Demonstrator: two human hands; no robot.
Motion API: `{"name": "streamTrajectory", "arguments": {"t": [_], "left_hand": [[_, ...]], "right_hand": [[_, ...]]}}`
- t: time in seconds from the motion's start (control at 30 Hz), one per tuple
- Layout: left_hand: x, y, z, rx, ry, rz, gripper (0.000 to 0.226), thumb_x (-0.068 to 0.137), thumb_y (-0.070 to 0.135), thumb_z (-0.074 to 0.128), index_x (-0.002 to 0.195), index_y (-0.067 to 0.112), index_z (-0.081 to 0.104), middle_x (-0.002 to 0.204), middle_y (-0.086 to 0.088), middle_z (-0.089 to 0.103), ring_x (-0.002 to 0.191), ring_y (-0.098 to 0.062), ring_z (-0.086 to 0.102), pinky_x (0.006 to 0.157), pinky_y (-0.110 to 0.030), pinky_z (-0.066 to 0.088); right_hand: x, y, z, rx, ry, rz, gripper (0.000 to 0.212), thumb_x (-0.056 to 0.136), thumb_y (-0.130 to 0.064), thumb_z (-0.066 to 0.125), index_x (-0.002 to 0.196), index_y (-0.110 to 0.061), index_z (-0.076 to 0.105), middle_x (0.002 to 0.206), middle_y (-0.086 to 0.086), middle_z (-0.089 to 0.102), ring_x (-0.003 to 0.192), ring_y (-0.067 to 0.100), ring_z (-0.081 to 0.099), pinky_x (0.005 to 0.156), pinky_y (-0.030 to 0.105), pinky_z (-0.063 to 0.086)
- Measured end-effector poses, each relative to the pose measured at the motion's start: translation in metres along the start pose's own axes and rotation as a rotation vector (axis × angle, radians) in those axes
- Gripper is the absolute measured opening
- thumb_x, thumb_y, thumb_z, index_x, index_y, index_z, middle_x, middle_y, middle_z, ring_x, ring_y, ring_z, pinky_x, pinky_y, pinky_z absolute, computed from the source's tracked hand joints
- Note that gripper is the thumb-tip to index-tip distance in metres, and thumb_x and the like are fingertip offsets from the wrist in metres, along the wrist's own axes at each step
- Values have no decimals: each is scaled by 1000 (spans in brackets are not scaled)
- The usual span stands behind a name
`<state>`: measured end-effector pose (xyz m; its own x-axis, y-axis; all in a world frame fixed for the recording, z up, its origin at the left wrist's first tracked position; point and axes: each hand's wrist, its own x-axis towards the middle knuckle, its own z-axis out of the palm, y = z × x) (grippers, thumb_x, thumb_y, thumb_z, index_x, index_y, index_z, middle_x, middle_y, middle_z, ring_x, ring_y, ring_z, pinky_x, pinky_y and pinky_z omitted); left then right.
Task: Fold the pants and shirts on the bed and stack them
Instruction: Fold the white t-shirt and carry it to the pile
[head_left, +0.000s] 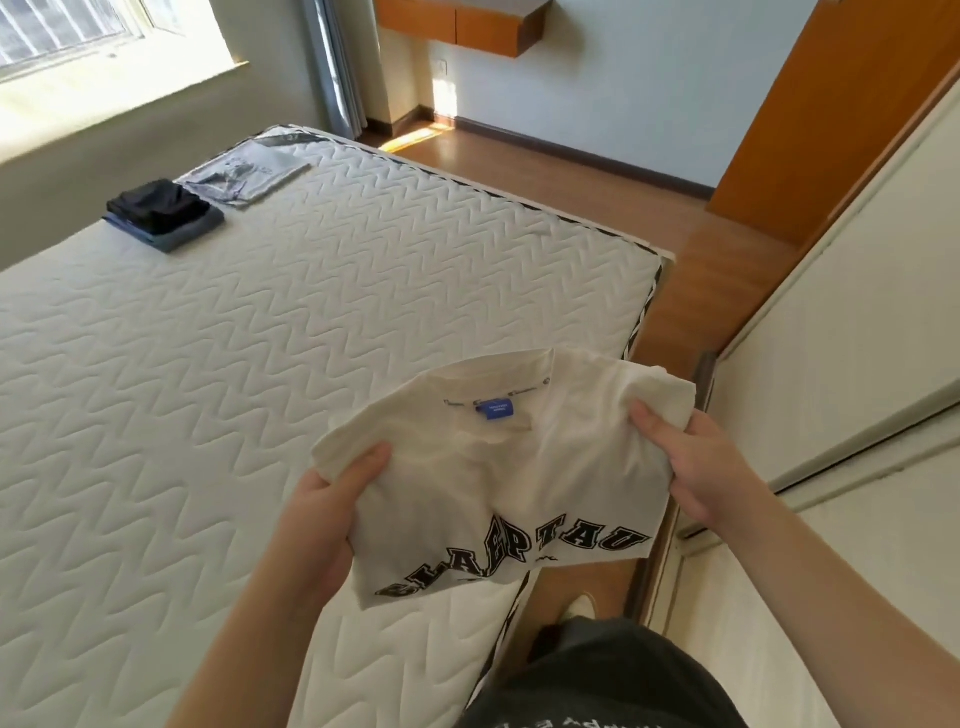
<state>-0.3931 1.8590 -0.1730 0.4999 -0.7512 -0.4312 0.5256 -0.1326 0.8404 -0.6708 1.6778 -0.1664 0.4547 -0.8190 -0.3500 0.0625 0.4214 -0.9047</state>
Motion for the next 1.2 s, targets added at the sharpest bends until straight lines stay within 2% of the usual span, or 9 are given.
{"name": "streamTrajectory", "arguments": {"t": [0.23,0.43,0.5,0.63,0.77,0.93,1.07,1.13,1.2], "left_hand": [[65,-5,106,50,53,-41,21,72,27,75,91,19,80,103,-11,75,91,-22,74,63,-26,58],[98,1,175,51,52,-34,39,72,31,78,106,14,74,107,-11,75,96,-23,73,65,-26,58],[107,3,186,50,73,-27,38,70,33,79,103,15,75,106,-9,75,94,-21,73,64,-24,58],[130,3,201,82,57,-13,32,69,33,78,98,20,78,107,-7,75,96,-20,73,65,-23,58],[160,-3,225,110,-11,-42,32,69,34,78,99,23,78,107,-7,75,97,-20,73,66,-23,57],[219,-13,269,122,-49,-85,35,71,29,77,102,13,75,105,-9,75,93,-21,73,63,-24,58],[276,-10,326,184,-185,-103,35,72,28,77,103,12,75,106,-11,75,95,-23,73,65,-24,57],[299,-6,354,238,-238,-108,33,74,27,77,104,12,75,106,-12,75,96,-25,73,67,-26,58],[321,0,379,252,-303,-113,30,75,27,82,102,15,77,106,-11,75,98,-26,72,69,-28,58]], "right_hand": [[91,-30,-61,8,-6,44,21,83,-35,72,97,-22,78,109,8,74,98,24,72,70,29,59],[153,-69,-97,4,1,36,19,79,-35,73,93,-23,79,106,9,75,95,24,73,68,29,58],[166,-76,-107,22,12,21,15,84,-32,71,93,-24,79,105,9,75,95,24,73,68,29,58],[188,-80,-131,-39,29,3,14,90,-31,68,95,-23,78,105,9,75,98,27,72,76,35,57],[205,-86,-156,-86,79,18,27,81,-40,71,96,-20,78,103,11,75,98,30,71,85,45,56],[233,-99,-190,-187,214,-9,31,77,-47,70,93,-22,77,99,8,76,96,28,72,93,52,53],[250,-117,-220,-225,300,-22,21,90,-41,67,96,-22,75,96,0,76,93,21,72,84,41,57],[258,-131,-236,-276,300,-10,26,90,-46,64,102,-25,72,96,-7,76,91,13,72,75,28,55],[265,-146,-252,-273,339,-2,33,86,-53,64,107,-28,71,98,-9,75,90,10,72,78,29,54]]}}
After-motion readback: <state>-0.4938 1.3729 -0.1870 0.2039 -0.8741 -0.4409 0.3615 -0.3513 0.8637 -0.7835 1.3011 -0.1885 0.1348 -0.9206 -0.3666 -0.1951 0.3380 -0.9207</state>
